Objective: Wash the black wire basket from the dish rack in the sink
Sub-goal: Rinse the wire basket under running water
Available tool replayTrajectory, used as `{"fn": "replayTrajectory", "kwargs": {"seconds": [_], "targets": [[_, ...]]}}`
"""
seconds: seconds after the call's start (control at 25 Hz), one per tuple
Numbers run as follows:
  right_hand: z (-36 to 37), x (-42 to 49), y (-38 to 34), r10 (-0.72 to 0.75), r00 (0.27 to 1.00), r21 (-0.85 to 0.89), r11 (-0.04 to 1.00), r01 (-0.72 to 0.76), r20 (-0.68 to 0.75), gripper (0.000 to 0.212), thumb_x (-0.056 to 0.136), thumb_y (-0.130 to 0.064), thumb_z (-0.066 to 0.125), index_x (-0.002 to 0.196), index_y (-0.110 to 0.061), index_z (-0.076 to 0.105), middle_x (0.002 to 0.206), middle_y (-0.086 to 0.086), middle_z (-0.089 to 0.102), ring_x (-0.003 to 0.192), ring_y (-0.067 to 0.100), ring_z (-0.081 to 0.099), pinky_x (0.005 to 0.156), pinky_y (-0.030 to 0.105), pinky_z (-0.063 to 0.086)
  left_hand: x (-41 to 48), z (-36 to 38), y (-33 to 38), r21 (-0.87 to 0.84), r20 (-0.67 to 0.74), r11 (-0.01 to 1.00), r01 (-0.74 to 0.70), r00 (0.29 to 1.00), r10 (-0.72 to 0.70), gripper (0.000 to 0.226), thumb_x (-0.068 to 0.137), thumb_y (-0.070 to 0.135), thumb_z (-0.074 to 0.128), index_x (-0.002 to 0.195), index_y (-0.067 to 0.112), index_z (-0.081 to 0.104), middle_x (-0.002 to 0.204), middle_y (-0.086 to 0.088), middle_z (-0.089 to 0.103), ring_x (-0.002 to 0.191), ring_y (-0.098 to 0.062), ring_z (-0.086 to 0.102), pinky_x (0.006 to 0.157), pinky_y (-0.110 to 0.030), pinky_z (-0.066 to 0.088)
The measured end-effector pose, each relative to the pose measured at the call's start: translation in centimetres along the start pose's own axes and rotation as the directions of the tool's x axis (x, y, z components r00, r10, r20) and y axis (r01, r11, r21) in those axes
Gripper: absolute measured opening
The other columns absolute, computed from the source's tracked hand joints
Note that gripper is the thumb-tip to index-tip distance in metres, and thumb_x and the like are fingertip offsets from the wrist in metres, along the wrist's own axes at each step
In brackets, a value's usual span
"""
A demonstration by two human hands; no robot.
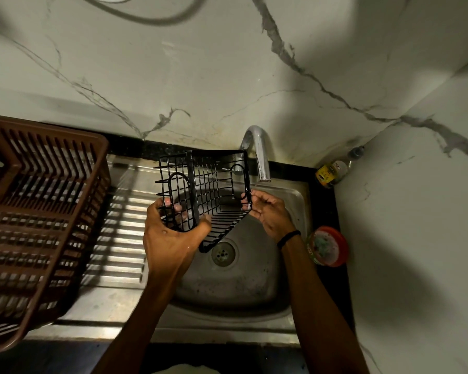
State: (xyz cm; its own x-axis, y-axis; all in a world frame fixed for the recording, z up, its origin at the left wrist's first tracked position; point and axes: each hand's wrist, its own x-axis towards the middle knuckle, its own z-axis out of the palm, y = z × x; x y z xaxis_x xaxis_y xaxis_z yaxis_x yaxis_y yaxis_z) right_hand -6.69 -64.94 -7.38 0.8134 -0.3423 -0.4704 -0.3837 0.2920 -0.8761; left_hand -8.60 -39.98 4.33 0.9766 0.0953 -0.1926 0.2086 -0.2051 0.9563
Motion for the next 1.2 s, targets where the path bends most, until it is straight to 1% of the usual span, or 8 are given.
{"fn": "replayTrajectory", "kwargs": {"seconds": [0.28,0.44,0.52,0.68,0.84,1.0,1.12,1.2], "targets": [[0.6,0.0,-0.2,0.007,1.0,0.071,0.997,-0.006,-0.003,0.031,0.1,0.001,0.044,0.129,-0.002,0.057,0.124,0.011,0.066,0.114,0.022,0.065,0.099,0.039,0.051,-0.5,0.5,-0.2,-0.033,-0.055,0.999,-0.043,0.998,0.042,0.054,0.071,0.025,0.087,0.108,0.037,0.05,0.097,0.011,0.063,0.091,0.003,0.062,0.08,-0.018,0.048],[0.9,0.1,-0.3,0.02,0.999,0.171,0.985,-0.011,-0.049,0.032,0.099,0.005,0.044,0.128,0.001,0.055,0.125,0.016,0.064,0.112,0.024,0.066,0.087,0.028,0.055,-0.9,0.9,-1.3,-0.074,-0.067,0.994,-0.082,0.995,0.077,0.062,0.068,0.031,0.086,0.119,0.028,0.05,0.101,0.01,0.063,0.093,0.004,0.063,0.083,-0.02,0.054],[1.0,0.1,-0.4,0.022,0.998,0.216,0.976,-0.008,-0.064,0.032,0.099,0.006,0.043,0.128,0.003,0.054,0.123,0.018,0.065,0.11,0.025,0.067,0.081,0.024,0.056,-1.2,1.2,-2.0,-0.092,-0.043,0.991,-0.099,0.995,0.095,0.069,0.066,0.043,0.082,0.123,0.024,0.049,0.102,0.003,0.064,0.095,-0.004,0.066,0.084,-0.021,0.055],[1.0,-0.1,-0.4,0.041,0.993,0.231,0.973,-0.015,-0.108,0.027,0.099,0.005,0.045,0.123,0.004,0.056,0.118,0.02,0.066,0.105,0.026,0.068,0.082,0.026,0.058,-1.6,1.2,-2.8,-0.065,-0.012,0.99,-0.126,0.992,0.126,0.066,0.06,0.054,0.075,0.117,0.035,0.047,0.102,0.009,0.064,0.095,-0.002,0.065,0.083,-0.019,0.054],[0.1,-0.5,0.5,0.023,0.992,0.094,0.995,-0.011,-0.125,0.015,0.096,0.0,0.055,0.109,-0.001,0.063,0.113,0.021,0.068,0.104,0.029,0.069,0.083,0.029,0.058,-0.8,0.8,-3.1,-0.148,-0.017,0.988,-0.044,0.999,0.042,0.057,0.064,0.046,0.08,0.113,0.04,0.052,0.106,0.004,0.068,0.1,-0.012,0.068,0.087,-0.028,0.055],[-1.4,-1.0,1.2,0.012,0.995,0.013,1.0,-0.011,-0.096,0.022,0.096,-0.021,0.061,0.109,-0.004,0.068,0.103,0.015,0.073,0.1,0.028,0.07,0.082,0.033,0.057,0.6,-0.1,-4.1,-0.275,0.003,0.959,0.072,0.997,-0.074,0.043,0.082,0.02,0.081,0.12,0.016,0.061,0.106,-0.004,0.069,0.098,-0.016,0.068,0.09,-0.039,0.059],[-1.4,-1.3,1.3,0.08,0.99,0.028,0.997,-0.077,-0.116,0.026,0.099,-0.033,0.054,0.106,-0.013,0.07,0.091,0.004,0.073,0.087,0.017,0.068,0.076,0.03,0.054,2.3,-1.1,-6.1,-0.452,0.08,0.864,0.221,0.975,-0.208,0.033,0.075,0.03,0.075,0.106,0.021,0.068,0.103,-0.009,0.072,0.101,-0.034,0.07,0.089,-0.046,0.056],[-0.7,-1.5,1.7,0.188,0.974,0.099,0.979,-0.176,-0.125,0.024,0.096,-0.039,0.057,0.1,-0.02,0.071,0.09,-0.001,0.072,0.087,0.017,0.064,0.081,0.036,0.051,3.0,-1.2,-6.9,-0.555,0.183,0.754,0.351,0.936,-0.301,0.018,0.086,0.025,0.063,0.101,0.018,0.067,0.098,-0.01,0.071,0.094,-0.037,0.071,0.094,-0.052,0.051]]}}
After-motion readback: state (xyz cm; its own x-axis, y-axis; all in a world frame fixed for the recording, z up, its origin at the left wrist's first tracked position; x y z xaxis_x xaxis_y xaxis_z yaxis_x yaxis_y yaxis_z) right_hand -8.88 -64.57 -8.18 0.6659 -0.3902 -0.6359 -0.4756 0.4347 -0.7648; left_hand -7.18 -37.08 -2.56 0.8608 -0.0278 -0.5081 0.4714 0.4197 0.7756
